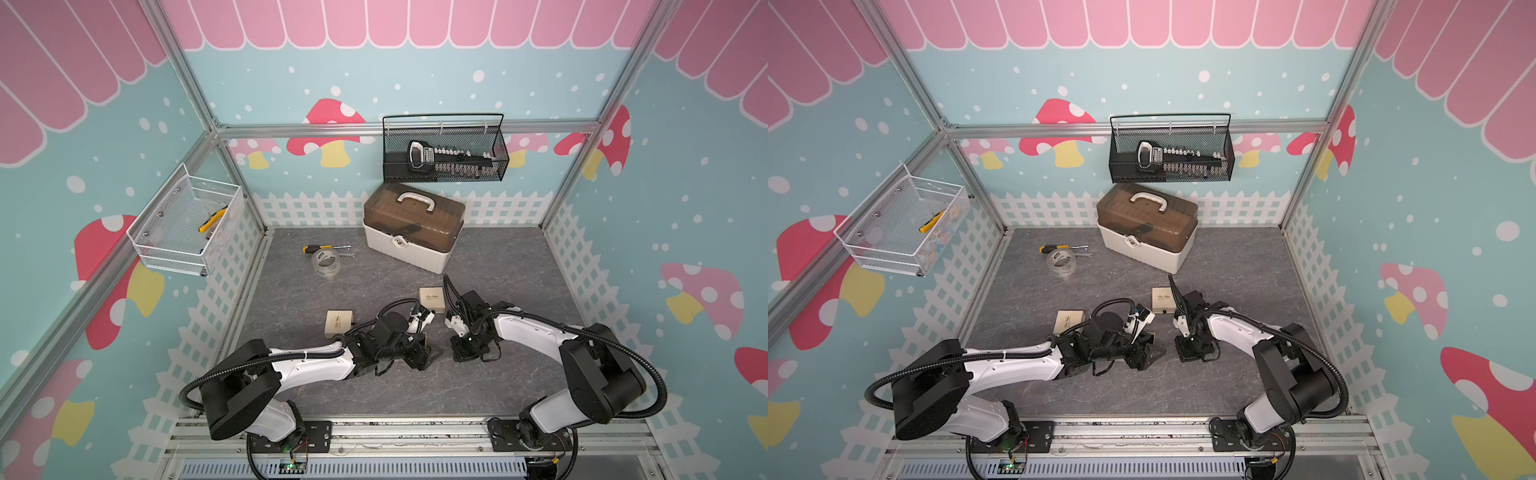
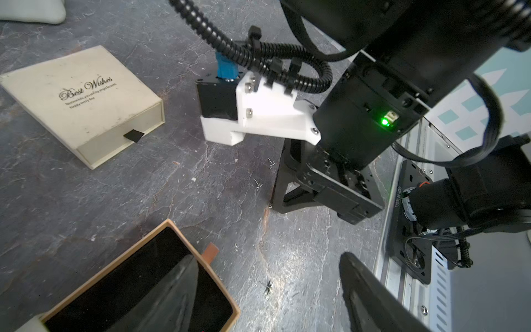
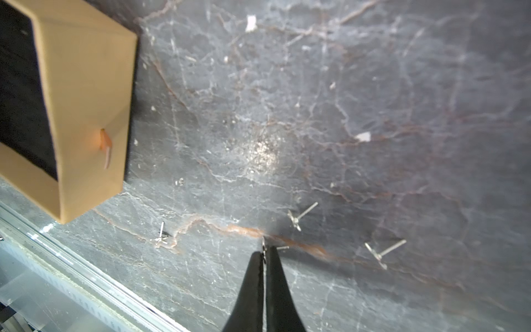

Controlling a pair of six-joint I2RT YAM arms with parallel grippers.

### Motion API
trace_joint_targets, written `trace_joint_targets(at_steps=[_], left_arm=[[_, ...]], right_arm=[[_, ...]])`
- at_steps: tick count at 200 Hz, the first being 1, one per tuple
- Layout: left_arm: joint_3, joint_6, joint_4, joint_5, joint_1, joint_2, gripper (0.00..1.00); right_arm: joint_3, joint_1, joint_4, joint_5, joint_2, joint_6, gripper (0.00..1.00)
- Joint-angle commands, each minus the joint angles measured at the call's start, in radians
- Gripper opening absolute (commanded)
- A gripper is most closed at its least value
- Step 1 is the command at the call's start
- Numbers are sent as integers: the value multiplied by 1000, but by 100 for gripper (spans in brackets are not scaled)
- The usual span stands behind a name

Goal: Place the earrings into the drawer-style jewelry box
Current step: Pick up the earring from the center of the board.

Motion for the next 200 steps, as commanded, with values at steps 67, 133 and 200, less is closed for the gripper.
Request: trace_joint_targets(at_steps=[67,133,200], left_arm=[[11,-1,-2,-86,-1,-27,77],[-58,-91,-47,-173,81,-166,78],[-235,-229,-111,-83,229,-381,78]], right_arm=[[-17,-2,-7,24,-74,4,0],[-17,-3,64,47,-207,258,0],[-28,61,379,-161,-196,603,0]])
